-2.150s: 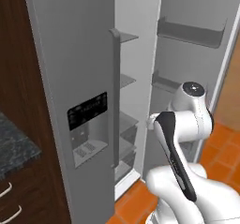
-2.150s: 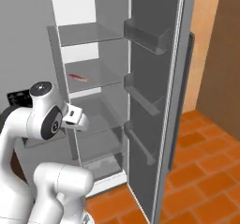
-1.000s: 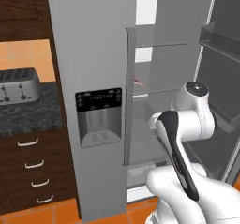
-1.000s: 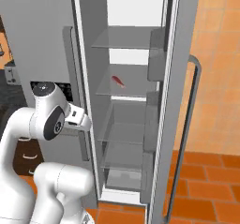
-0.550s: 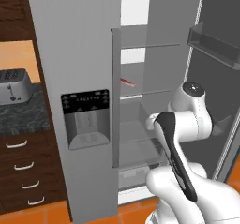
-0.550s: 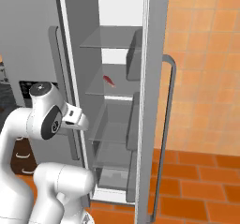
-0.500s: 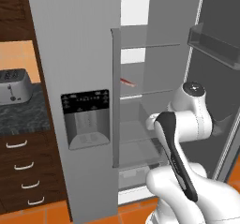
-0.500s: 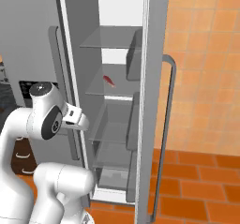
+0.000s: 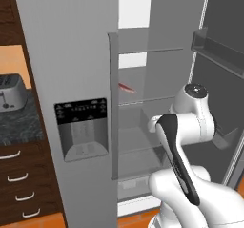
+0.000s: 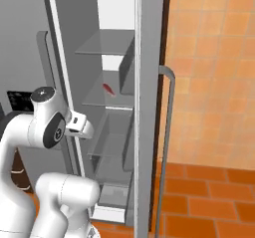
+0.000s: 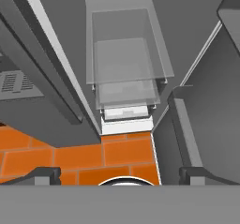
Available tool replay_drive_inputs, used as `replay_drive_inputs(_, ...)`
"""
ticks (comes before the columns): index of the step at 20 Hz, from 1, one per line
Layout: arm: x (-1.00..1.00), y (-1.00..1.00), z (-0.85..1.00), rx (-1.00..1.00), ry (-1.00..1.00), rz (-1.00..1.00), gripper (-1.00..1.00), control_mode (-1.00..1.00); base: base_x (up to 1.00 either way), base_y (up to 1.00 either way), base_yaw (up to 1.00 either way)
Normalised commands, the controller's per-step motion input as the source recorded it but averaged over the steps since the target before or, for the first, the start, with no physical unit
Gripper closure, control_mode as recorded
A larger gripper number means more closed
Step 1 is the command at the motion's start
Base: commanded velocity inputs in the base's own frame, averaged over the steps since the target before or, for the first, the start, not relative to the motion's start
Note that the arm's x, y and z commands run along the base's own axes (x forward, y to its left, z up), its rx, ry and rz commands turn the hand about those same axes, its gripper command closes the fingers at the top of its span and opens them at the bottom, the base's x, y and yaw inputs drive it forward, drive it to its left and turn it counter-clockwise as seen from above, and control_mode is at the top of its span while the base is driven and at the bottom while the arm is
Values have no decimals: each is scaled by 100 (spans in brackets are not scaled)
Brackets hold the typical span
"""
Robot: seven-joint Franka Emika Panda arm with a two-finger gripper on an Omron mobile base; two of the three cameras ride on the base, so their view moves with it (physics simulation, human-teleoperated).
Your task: Place one corn and one steak in each tupperware on the nearby counter, to pack two identical lunches.
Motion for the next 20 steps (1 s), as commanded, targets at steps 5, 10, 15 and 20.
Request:
replay_drive_inputs(5,0,0,0,0,0,0,-100,100,40,-11,0)
replay_drive_inputs(10,0,0,0,0,0,0,-100,100,23,-38,0)
replay_drive_inputs(15,0,0,0,0,0,0,-100,100,44,-9,0)
replay_drive_inputs(20,0,0,7,0,-5,0,-100,-100,39,-1,0)
